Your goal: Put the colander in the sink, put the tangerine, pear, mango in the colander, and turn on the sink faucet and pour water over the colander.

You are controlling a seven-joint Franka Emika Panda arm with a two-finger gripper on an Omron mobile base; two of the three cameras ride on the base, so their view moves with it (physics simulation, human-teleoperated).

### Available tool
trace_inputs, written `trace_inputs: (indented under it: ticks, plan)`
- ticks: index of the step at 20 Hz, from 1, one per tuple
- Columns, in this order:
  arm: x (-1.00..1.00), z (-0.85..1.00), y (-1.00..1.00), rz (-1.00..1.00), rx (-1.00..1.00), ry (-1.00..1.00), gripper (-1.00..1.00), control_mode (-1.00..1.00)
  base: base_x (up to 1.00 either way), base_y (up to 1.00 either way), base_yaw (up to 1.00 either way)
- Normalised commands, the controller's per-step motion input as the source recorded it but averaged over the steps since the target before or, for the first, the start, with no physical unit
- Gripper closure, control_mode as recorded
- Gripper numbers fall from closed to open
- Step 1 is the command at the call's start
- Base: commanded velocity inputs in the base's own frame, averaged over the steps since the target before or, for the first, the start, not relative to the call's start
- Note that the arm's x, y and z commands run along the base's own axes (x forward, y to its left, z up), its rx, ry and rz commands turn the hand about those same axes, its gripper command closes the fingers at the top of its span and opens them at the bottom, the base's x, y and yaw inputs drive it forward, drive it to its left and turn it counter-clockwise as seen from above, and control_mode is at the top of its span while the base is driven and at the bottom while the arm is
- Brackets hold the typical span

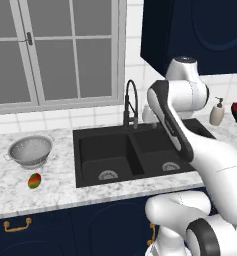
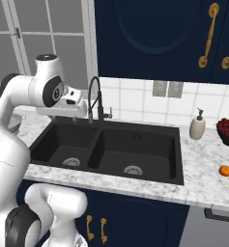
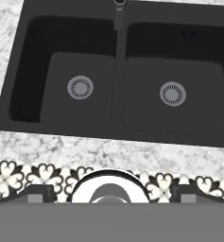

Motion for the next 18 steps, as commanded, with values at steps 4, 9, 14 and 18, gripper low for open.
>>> trace_inputs:
  ticks: [4,9,14,18]
  plan:
    - [-0.38,-0.04,0.99,0.00,0.00,-0.03,-1.00,-1.00,0.00,0.00,0.00]
    - [-0.12,0.00,0.95,0.00,0.02,0.00,-1.00,-1.00,0.00,0.00,0.00]
    - [0.00,0.00,0.90,-0.02,0.02,-0.01,-1.00,-1.00,0.00,0.00,0.00]
    - [0.14,0.00,0.83,0.00,0.00,0.00,-1.00,-1.00,0.00,0.00,0.00]
